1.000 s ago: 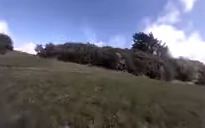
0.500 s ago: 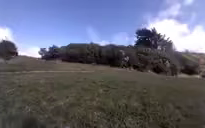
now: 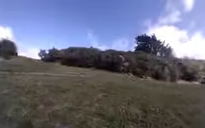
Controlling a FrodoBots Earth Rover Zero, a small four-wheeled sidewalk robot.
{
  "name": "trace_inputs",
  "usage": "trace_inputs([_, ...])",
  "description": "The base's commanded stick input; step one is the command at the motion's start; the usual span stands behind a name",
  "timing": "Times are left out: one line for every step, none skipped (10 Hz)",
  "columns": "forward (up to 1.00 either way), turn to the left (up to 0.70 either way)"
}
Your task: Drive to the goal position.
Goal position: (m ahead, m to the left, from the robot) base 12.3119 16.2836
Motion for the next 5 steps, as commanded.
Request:
trace_inputs([0.7, -0.35])
trace_inputs([0.7, -0.35])
trace_inputs([0.7, -0.35])
trace_inputs([0.7, -0.35])
trace_inputs([0.7, -0.35])
